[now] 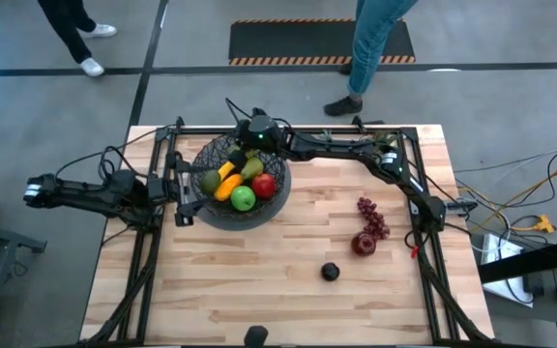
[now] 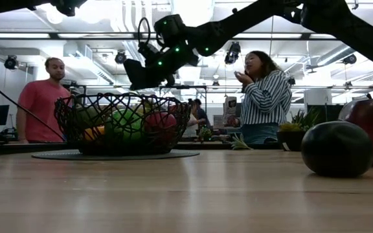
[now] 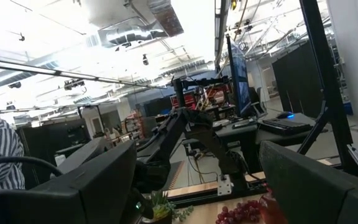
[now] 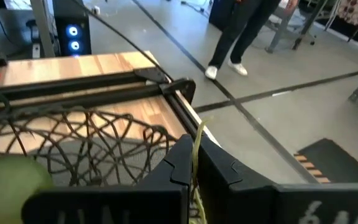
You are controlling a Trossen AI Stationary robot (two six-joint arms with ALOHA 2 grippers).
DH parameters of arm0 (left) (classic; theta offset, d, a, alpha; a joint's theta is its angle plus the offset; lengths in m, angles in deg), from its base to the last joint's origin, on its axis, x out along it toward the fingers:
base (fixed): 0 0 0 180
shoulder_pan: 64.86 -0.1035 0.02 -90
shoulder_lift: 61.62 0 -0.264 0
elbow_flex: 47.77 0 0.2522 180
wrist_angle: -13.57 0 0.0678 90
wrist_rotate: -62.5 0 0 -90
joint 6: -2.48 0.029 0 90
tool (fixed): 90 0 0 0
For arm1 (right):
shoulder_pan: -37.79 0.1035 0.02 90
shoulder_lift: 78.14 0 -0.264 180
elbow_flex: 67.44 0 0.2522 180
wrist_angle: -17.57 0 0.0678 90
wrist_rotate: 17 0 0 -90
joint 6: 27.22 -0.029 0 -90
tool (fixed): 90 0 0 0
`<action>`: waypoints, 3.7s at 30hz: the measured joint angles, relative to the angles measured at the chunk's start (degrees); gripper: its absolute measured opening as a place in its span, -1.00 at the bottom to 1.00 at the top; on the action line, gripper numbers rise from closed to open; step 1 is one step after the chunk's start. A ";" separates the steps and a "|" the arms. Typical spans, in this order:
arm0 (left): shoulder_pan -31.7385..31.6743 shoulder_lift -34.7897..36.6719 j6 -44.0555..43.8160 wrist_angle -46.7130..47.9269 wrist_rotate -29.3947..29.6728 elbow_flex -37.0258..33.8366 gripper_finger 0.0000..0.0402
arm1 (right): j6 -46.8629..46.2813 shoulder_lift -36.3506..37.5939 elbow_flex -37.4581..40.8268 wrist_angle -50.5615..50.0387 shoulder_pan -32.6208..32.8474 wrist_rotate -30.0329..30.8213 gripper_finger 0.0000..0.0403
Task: Build produce basket
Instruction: Put the green grapes into the basket, then put the red grapes into the basket
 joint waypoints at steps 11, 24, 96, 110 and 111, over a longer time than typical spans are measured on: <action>0.00 -0.06 -0.04 0.04 0.00 0.00 0.61 | -0.62 0.00 0.02 -3.73 -0.61 1.40 -0.96; 0.00 -0.06 -0.07 0.03 0.00 0.00 0.61 | -1.48 0.17 0.02 -4.49 -0.61 1.42 -0.49; -0.04 -3.18 2.05 -1.53 0.04 -0.04 0.61 | -73.42 57.64 59.72 -71.26 23.67 -3.41 -0.05; -0.07 -3.47 2.10 -2.60 0.04 -0.09 0.61 | -73.67 57.57 66.87 -70.58 23.89 -7.80 0.00; -0.07 -3.47 2.10 -2.64 0.04 -0.09 0.61 | -74.00 57.57 67.66 -70.45 23.89 -7.81 0.01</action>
